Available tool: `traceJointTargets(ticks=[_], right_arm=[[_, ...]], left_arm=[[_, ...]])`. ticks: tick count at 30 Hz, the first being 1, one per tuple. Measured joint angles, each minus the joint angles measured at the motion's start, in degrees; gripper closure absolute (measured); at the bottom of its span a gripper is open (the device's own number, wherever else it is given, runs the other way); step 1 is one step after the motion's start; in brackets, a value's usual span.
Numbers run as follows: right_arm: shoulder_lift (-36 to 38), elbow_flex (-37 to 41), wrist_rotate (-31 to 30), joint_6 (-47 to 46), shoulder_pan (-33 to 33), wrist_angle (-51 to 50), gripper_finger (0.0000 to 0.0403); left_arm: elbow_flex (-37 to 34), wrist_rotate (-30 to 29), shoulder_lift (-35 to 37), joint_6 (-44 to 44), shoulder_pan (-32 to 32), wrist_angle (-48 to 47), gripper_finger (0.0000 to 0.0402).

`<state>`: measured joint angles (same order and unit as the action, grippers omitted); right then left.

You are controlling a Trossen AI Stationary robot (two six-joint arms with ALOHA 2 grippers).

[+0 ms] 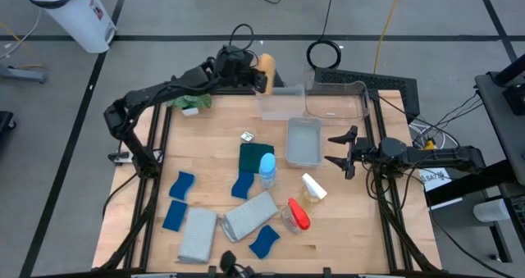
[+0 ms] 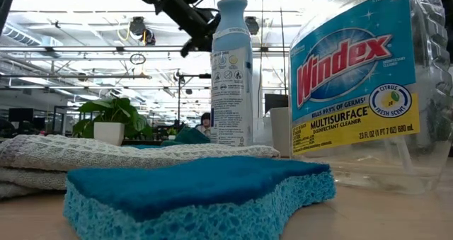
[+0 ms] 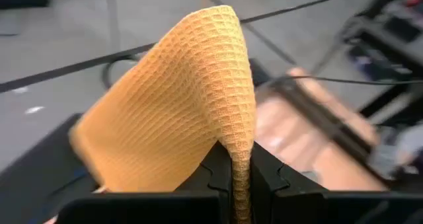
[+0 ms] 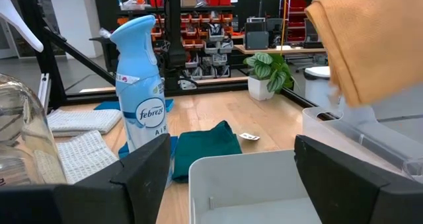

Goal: Pick & Place Kitchen Items
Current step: Put the yellow towel into the top right transparent bin

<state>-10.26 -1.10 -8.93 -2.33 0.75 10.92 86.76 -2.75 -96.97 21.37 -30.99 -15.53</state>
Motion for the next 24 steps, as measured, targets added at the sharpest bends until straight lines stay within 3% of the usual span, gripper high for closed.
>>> traceJointTargets(ticks=[3, 24], right_arm=[[0.0, 0.0, 0.0, 0.0, 0.0, 0.0, 0.011], [0.0, 0.0, 0.0, 0.0, 0.0, 0.0, 0.011]], left_arm=[[0.0, -4.0, 0.5, -0.8, 0.3, -2.0, 0.0387], [0.0, -9.3, -0.5, -4.6, 3.4, -4.4, 0.0387]])
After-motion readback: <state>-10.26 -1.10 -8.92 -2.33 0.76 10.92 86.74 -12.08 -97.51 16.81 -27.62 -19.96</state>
